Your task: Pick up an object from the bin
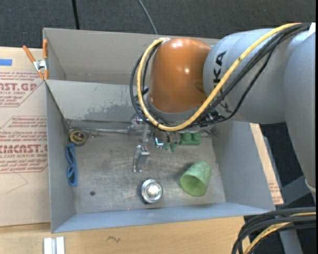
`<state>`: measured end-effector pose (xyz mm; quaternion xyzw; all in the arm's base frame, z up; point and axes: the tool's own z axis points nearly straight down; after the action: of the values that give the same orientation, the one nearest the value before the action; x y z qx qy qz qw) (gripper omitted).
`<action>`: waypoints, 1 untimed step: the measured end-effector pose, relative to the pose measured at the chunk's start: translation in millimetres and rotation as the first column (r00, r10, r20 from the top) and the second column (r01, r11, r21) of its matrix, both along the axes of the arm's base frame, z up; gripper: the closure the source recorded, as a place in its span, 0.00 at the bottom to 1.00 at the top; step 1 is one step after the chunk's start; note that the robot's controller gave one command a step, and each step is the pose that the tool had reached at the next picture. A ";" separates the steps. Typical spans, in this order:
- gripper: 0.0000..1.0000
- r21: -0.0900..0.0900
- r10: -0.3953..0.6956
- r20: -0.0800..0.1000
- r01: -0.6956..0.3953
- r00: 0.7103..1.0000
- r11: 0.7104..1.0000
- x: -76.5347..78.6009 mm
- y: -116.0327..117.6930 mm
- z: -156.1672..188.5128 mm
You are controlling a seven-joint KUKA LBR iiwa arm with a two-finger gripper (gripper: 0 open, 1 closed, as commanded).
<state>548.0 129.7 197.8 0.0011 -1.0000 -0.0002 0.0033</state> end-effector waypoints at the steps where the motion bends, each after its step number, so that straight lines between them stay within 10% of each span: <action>1: 0.00 0.001 0.284 0.001 -0.284 0.959 0.959 -35.7 -60.9 -99.2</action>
Offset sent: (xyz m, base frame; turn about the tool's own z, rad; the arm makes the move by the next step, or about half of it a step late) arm -0.0338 -0.0601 -0.0961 -0.2890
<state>512.3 68.9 98.5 0.1446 -0.9895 -0.0001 0.0030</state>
